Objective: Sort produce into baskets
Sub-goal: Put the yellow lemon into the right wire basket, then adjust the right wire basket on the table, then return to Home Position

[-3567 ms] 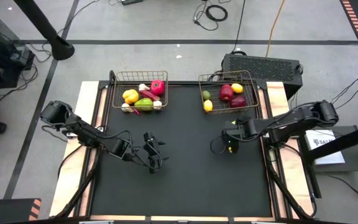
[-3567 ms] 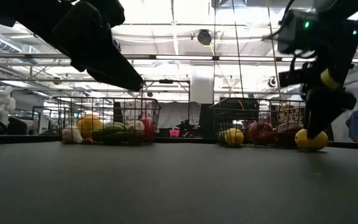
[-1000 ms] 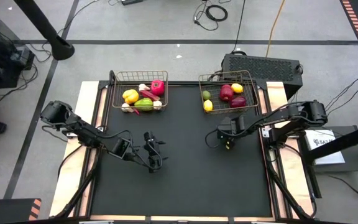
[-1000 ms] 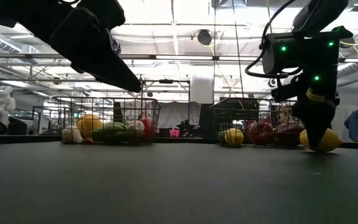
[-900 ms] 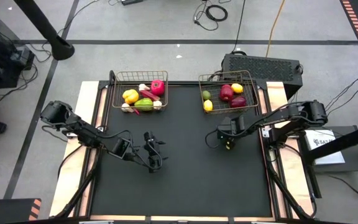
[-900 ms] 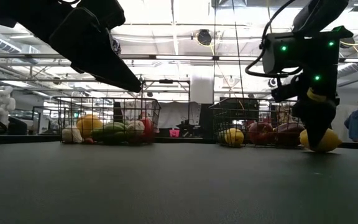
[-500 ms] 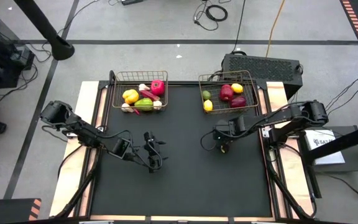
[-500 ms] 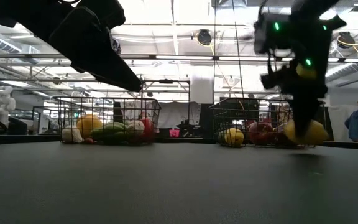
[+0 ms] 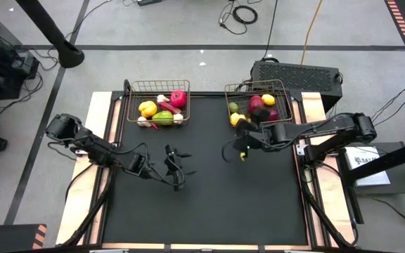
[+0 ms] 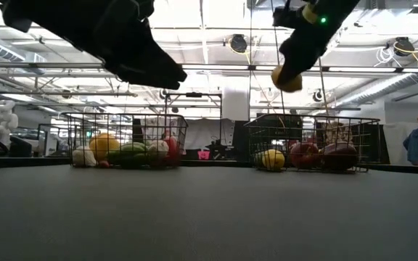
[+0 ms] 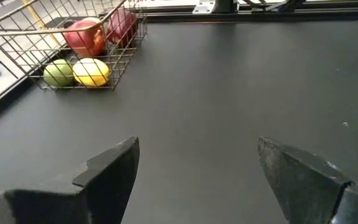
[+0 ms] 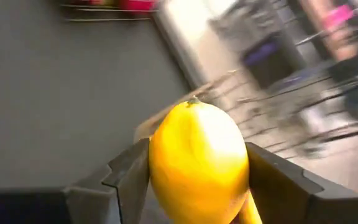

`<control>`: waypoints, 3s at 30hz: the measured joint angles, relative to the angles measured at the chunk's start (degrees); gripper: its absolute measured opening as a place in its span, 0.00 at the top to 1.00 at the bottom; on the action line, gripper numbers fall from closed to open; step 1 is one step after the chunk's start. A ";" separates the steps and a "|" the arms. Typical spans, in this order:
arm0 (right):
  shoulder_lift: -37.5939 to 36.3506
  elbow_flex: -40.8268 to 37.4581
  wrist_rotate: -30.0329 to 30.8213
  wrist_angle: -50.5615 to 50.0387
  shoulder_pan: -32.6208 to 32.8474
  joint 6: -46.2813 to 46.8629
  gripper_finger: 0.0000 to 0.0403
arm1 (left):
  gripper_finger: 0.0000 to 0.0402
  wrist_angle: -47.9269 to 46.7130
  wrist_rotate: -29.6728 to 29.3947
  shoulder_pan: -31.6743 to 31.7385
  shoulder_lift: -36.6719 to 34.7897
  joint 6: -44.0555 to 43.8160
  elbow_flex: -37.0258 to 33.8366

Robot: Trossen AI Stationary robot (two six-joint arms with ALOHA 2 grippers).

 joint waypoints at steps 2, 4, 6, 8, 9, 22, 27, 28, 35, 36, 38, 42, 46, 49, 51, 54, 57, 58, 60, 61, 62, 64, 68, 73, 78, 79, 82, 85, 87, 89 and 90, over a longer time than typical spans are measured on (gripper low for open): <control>0.02 -0.02 4.87 0.65 -1.50 -3.04 0.44 | 0.17 0.00 0.08 0.00 0.00 -0.01 0.00; 0.02 -0.02 6.67 0.51 -3.92 -3.55 0.43 | 0.17 -0.30 0.08 0.00 0.00 -0.03 0.00; 0.02 -0.02 5.56 -0.79 -6.50 -2.88 0.43 | 0.17 -0.58 0.08 0.00 0.00 -0.04 0.00; 0.02 -0.70 3.58 -1.55 -9.29 -2.36 0.43 | 0.17 -0.58 0.08 0.00 0.00 -0.59 0.00; 0.02 -1.42 2.97 -1.39 -10.99 -2.25 0.43 | 0.17 -0.64 0.08 0.00 0.00 -1.20 0.00; -0.56 -7.10 -8.06 8.68 -19.86 -1.08 0.38 | 0.17 4.11 0.08 3.08 0.02 10.43 0.00; -1.84 -7.10 -7.94 4.74 -19.80 0.13 0.29 | 0.17 5.77 0.50 7.59 0.02 11.83 0.00; -2.19 -7.10 -7.88 3.70 -19.69 0.96 0.28 | 0.17 5.26 0.53 7.95 0.02 11.48 0.00; -3.30 -7.10 -11.43 1.69 -18.47 2.87 0.27 | 0.17 2.88 0.35 8.52 -0.27 9.02 0.00; -3.39 -7.10 -13.73 3.17 -17.76 2.77 0.27 | 0.17 1.99 0.35 8.50 -0.72 8.03 0.00; -3.39 -7.38 -18.32 6.88 -15.91 1.41 0.27 | 0.17 0.49 0.53 8.50 -1.97 5.29 0.02; -3.39 -10.33 -20.21 15.63 -11.91 -5.09 0.28 | 0.17 -5.90 0.83 7.69 -4.62 -0.66 0.02; -3.39 -11.77 -20.17 16.21 -9.50 -7.14 0.34 | 0.17 -9.52 0.91 6.39 -5.53 -3.05 0.02; -3.39 -12.67 -20.15 16.41 -8.54 -7.50 0.42 | 0.17 -10.70 0.83 5.50 -5.49 -3.11 0.02; -3.39 -13.39 -20.11 16.60 -8.39 -8.46 0.49 | 0.17 -12.48 0.81 5.07 -5.49 -4.03 0.02; -3.39 -15.60 -20.09 19.18 -9.11 -10.83 0.62 | 0.17 -15.44 0.73 4.43 -5.49 -5.33 0.02; -3.41 -18.29 -19.99 22.79 -10.01 -12.40 0.77 | 0.17 -19.10 0.48 3.99 -5.49 -5.70 0.02; -3.32 -19.16 -20.09 23.34 -10.29 -12.75 0.82 | 0.17 -20.18 0.49 3.96 -5.49 -5.70 0.02; -3.28 -20.10 -20.11 24.83 -10.99 -13.23 0.91 | 0.19 -22.36 0.46 3.96 -5.49 -5.98 0.02; -3.34 -20.31 -20.12 25.32 -11.34 -13.35 0.95 | 0.20 -23.27 0.43 3.98 -5.49 -5.98 0.02; -3.37 -20.52 -20.13 25.34 -11.78 -13.53 0.97 | 0.22 -23.85 0.43 3.98 -5.49 -6.00 0.02; -3.24 -20.79 -19.90 25.00 -12.89 -13.63 0.98 | 0.25 -24.43 0.39 3.98 -5.49 -6.01 0.02; -3.21 -20.76 -20.08 26.53 -15.16 -13.52 0.96 | 0.32 -25.15 0.36 4.04 -5.49 -6.07 0.02; -3.21 -20.74 -20.07 28.55 -16.41 -14.55 0.97 | 0.39 -25.94 0.32 4.04 -5.49 -6.09 0.02; -3.21 -20.74 -24.01 28.42 -16.39 -14.68 0.99 | 0.43 -29.77 0.06 4.04 -6.54 -8.35 0.02; -3.22 -20.74 -25.07 28.42 -16.27 -14.66 0.99 | 0.44 -30.48 0.11 4.03 -7.10 -8.97 0.02; -3.23 -20.11 -27.52 27.36 -15.76 -14.04 0.99 | 0.46 -36.37 0.50 3.56 -10.11 -11.76 0.02; -3.25 -18.33 -28.53 24.95 -14.98 -13.45 0.99 | 0.49 -43.83 0.42 3.14 -13.47 -15.76 0.02; -3.26 -16.43 -29.24 22.71 -14.30 -13.36 0.99 | 0.51 -48.76 0.30 2.96 -15.26 -18.56 0.02; -3.28 -14.51 -29.31 20.58 -13.32 -12.61 0.99 | 0.54 -53.60 0.09 2.97 -16.14 -21.51 0.02; -3.28 -13.55 -29.34 19.82 -12.78 -12.15 0.99 | 0.56 -55.20 -0.10 2.97 -16.25 -22.36 -0.19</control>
